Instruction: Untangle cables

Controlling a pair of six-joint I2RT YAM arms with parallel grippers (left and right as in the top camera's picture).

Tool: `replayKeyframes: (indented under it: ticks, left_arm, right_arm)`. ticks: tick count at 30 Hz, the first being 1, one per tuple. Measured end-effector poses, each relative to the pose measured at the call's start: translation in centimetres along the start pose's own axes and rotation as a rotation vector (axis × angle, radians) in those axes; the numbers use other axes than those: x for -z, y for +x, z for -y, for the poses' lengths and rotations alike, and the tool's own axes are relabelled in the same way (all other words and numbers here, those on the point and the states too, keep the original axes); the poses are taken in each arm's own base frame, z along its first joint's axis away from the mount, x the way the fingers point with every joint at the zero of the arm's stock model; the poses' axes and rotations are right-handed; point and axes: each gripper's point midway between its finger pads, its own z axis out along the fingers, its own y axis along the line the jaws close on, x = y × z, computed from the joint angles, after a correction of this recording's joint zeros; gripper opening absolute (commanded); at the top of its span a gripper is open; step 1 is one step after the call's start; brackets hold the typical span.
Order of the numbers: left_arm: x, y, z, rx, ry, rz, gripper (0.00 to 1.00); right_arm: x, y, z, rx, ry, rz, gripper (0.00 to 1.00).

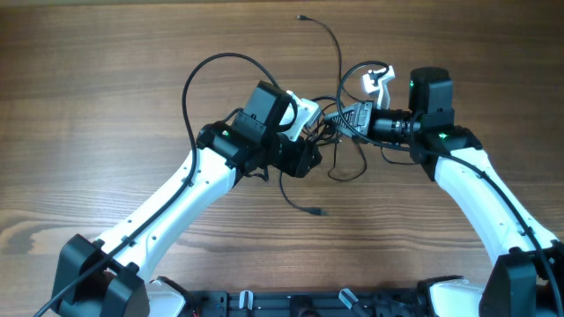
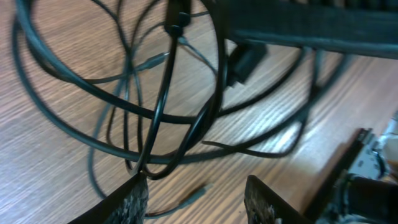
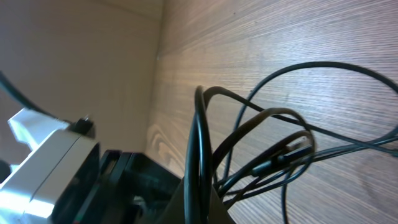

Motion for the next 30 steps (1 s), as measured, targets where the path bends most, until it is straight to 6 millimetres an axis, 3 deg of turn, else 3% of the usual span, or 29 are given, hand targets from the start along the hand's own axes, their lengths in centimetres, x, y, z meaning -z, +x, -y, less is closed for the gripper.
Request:
replayKeyframes:
  ticks: [3,6,8,13,15,18,24,30]
  left_arm:
    - [0.0,-0.2,-1.0,-0.001,-0.059,0.011,0.53]
    - [0.1,-0.8,-1.2,-0.013,-0.071,0.036,0.64]
    - [0.1,-1.3,-1.2,-0.027,-0.076,0.055,0.66]
    - [0.1,-1.4,-1.8,-0.027,-0.108,0.061,0.65]
    - [0.2,-0.9,-2.2,-0.020,-0.132,0.043,0.55]
    - [0.4,-0.7,-3.4,-0.017,-0.200,0.035,0.48]
    - [0.7,-1.3,-4.8,-0.021,-0.286,0.065,0.59]
    - [0.4,-2.6,-2.6,-0.042,-0.160,0.110,0.58]
  right_arm:
    - [0.0,0.3,-0.4,0.000,-0.023,-0.017,0.04]
    - [0.0,0.4,-0.6,0.000,-0.035,-0.026,0.04]
    - [0.0,0.5,-0.7,0.000,-0.040,-0.029,0.04]
    - [0.0,0.5,-0.7,0.000,-0.041,-0.030,0.04]
    - [0.0,0.5,-0.7,0.000,-0.044,-0.032,0.04]
    - [0.0,0.5,-0.7,0.000,-0.043,-0.032,0.04]
    - [0.0,0.6,-0.7,0.000,-0.043,-0.032,0.04]
    - [0.0,0.6,-0.7,0.000,-0.043,-0.032,0.04]
